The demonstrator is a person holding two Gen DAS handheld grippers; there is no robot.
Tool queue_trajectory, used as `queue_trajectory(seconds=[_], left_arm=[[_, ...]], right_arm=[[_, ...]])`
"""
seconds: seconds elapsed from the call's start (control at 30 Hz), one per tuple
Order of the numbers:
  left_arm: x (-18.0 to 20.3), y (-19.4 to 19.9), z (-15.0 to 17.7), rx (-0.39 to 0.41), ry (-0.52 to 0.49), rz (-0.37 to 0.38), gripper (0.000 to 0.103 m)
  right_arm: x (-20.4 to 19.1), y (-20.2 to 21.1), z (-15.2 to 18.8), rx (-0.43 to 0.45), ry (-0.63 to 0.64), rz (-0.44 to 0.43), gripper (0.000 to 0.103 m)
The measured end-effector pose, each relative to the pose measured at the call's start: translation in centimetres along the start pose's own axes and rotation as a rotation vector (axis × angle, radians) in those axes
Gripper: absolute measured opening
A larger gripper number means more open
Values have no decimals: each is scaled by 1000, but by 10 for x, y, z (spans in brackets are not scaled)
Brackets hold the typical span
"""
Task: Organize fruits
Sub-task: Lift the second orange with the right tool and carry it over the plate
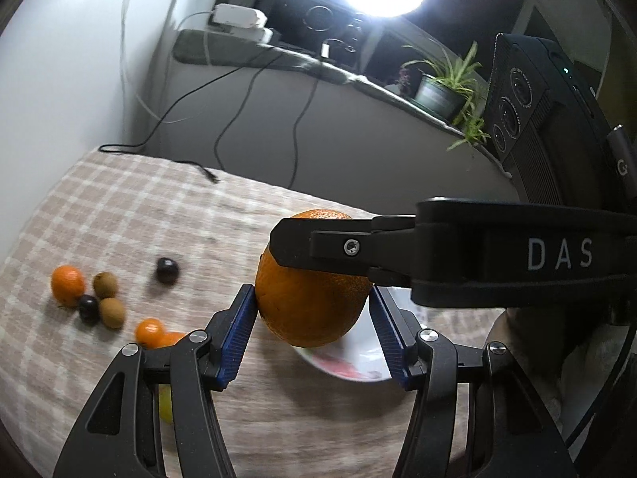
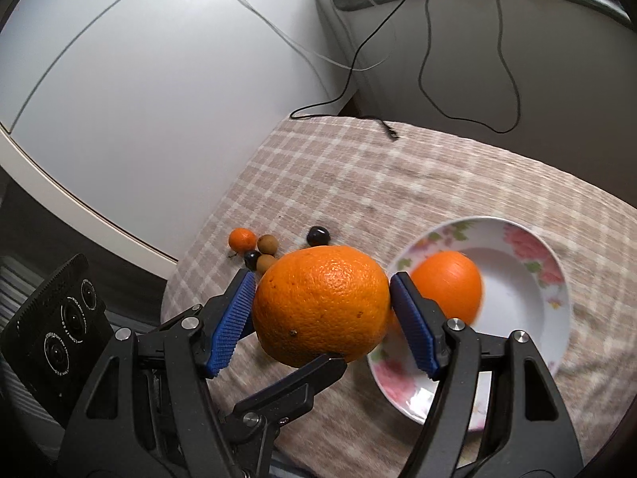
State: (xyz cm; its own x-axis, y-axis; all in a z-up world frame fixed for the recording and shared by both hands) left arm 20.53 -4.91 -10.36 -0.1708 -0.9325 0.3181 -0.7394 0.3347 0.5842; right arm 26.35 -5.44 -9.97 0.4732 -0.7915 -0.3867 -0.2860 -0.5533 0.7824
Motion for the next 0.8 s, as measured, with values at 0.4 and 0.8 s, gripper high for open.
queue_trajectory(seconds=[0.4, 0.8], left_arm=[[52, -20, 11, -35, -55, 47, 57], [81, -49, 29, -96, -79, 54, 57]], right_arm=[[49, 40, 19, 28, -61, 21, 73], [95, 43, 40, 21, -140, 20, 73]])
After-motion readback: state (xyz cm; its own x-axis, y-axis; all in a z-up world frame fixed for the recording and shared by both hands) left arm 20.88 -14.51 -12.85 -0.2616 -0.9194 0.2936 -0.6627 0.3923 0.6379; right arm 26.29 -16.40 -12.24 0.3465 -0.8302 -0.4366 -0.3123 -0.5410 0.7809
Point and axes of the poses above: each gripper's, at about its wrist camera, not at the fingertips, and y roughly against the way its jaws point, x to its right, z to its underside, the point moved 10 cm from there along -y, roughly the way its jaws point, and after that the axes turned 4 degrees about -y, right-handed, at the moved point
